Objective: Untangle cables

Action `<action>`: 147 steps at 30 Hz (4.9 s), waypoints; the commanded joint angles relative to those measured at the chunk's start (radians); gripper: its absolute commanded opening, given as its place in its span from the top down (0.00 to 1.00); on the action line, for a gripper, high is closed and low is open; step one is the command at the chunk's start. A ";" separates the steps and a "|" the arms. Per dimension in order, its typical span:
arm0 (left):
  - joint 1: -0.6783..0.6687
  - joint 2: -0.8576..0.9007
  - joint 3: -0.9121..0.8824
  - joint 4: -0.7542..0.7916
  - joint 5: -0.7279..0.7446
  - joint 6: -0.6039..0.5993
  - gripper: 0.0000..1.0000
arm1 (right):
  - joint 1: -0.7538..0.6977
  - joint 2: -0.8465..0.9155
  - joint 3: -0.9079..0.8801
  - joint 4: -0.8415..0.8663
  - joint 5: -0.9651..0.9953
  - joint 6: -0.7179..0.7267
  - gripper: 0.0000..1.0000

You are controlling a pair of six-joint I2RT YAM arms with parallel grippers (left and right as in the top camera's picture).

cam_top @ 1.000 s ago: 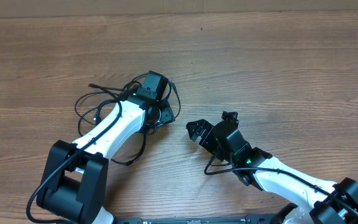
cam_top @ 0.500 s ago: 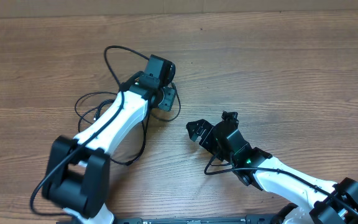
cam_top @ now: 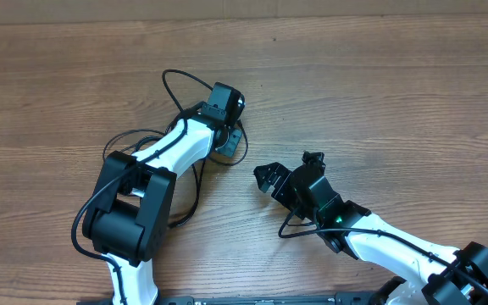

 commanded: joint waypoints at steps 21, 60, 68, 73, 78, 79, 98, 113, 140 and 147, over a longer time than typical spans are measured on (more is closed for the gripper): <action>-0.007 -0.084 0.012 -0.035 0.128 -0.060 0.96 | -0.002 -0.012 0.000 0.006 0.006 0.004 0.00; -0.098 -0.084 0.348 -0.295 0.180 -0.122 0.96 | -0.002 -0.012 0.000 0.006 0.006 0.004 0.00; -0.098 -0.084 0.390 -0.325 0.179 -0.172 0.96 | -0.002 -0.012 0.000 0.006 0.006 0.004 0.00; -0.098 -0.084 0.426 -0.354 0.177 -0.191 0.96 | -0.002 -0.012 0.000 0.006 0.006 0.004 0.00; -0.098 -0.084 0.435 -0.367 0.175 -0.215 0.96 | -0.002 -0.012 0.000 0.006 0.006 0.004 0.00; -0.098 -0.084 0.435 -0.373 0.175 -0.217 0.96 | -0.002 -0.012 0.000 0.006 0.006 0.003 0.00; -0.098 -0.084 0.436 -0.396 0.087 -0.302 0.96 | -0.002 -0.012 0.000 0.006 0.006 0.004 0.00; -0.098 -0.084 0.439 -0.395 0.075 -0.321 0.96 | -0.002 -0.012 0.000 0.006 0.006 0.004 0.00; -0.098 -0.084 0.535 -0.446 0.075 -0.317 0.96 | -0.002 -0.012 0.000 0.006 0.006 0.004 0.00; -0.098 -0.084 0.535 -0.445 0.076 -0.317 0.96 | -0.002 -0.012 0.000 0.006 0.006 0.004 0.00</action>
